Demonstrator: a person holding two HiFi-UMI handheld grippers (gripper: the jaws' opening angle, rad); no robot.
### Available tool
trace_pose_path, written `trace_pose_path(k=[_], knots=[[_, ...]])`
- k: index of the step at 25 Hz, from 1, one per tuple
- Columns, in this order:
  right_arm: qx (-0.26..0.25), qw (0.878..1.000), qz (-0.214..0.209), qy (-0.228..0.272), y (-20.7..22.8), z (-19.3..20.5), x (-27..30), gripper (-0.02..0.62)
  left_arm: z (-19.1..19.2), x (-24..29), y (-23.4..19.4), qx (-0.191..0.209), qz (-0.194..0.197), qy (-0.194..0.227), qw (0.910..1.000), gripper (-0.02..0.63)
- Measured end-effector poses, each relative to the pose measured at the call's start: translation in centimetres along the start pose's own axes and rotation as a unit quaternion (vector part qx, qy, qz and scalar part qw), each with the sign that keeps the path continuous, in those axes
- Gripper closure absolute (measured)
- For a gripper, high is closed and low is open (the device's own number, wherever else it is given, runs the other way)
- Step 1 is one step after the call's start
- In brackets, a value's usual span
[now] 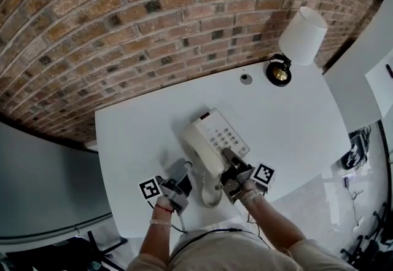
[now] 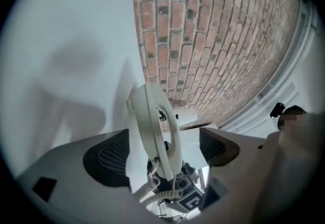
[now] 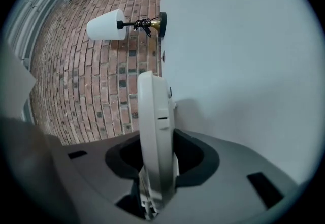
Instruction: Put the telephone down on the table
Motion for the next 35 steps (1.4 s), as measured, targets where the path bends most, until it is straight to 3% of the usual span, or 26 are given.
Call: trace_pose_path(k=[1, 4, 5, 9, 12, 14, 22, 29, 35], knots=[[-0.001, 1.000, 0.008, 0.002, 0.0, -0.1, 0.3, 0.448, -0.1, -0.5, 0.0, 0.018, -0.011, 0.004, 0.9998, 0.208], [-0.001, 1.000, 0.024, 0.009, 0.0, -0.2, 1.2, 0.446, -0.5, -1.9, -0.5, 0.088, -0.081, 0.030, 0.9923, 0.551], [-0.001, 1.000, 0.026, 0.011, 0.1, -0.3, 1.5, 0.445, -0.7, -2.2, -0.4, 0.122, -0.098, 0.041, 0.9869, 0.600], [-0.003, 0.999, 0.041, 0.017, 0.2, -0.5, 1.8, 0.439, -1.3, -2.0, 1.2, 0.249, -0.112, 0.073, 0.9591, 0.601], [-0.005, 0.998, 0.052, 0.019, 0.3, -0.5, 1.8, 0.434, -0.8, -1.4, 1.9, 0.304, -0.131, 0.060, 0.9416, 0.601], [-0.010, 0.998, 0.064, 0.023, 0.1, -0.6, 1.8, 0.432, -0.2, -1.0, 2.2, 0.324, -0.128, 0.043, 0.9364, 0.601], [-0.044, 0.989, 0.141, 0.029, -1.1, -0.7, 1.7, 0.405, 1.0, -1.3, 3.1, 0.341, -0.108, 0.014, 0.9335, 0.601], [-0.023, 0.983, 0.178, 0.032, -1.1, -0.2, 1.0, 0.382, 0.7, -2.3, 3.1, 0.339, -0.108, 0.016, 0.9346, 0.601], [0.009, 0.982, 0.184, 0.040, -0.1, 0.4, -0.1, 0.363, 0.3, -2.8, 3.0, 0.336, -0.108, 0.017, 0.9356, 0.601]])
Point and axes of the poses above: the fingertips, and each gripper's own axes: x forward along the fingers, y to its right, z out of its underside, the point moved 6 cm from there along -x, backward along the fingers, and after that the axes turned 10 degrees about -z, right-handed, at the moved point
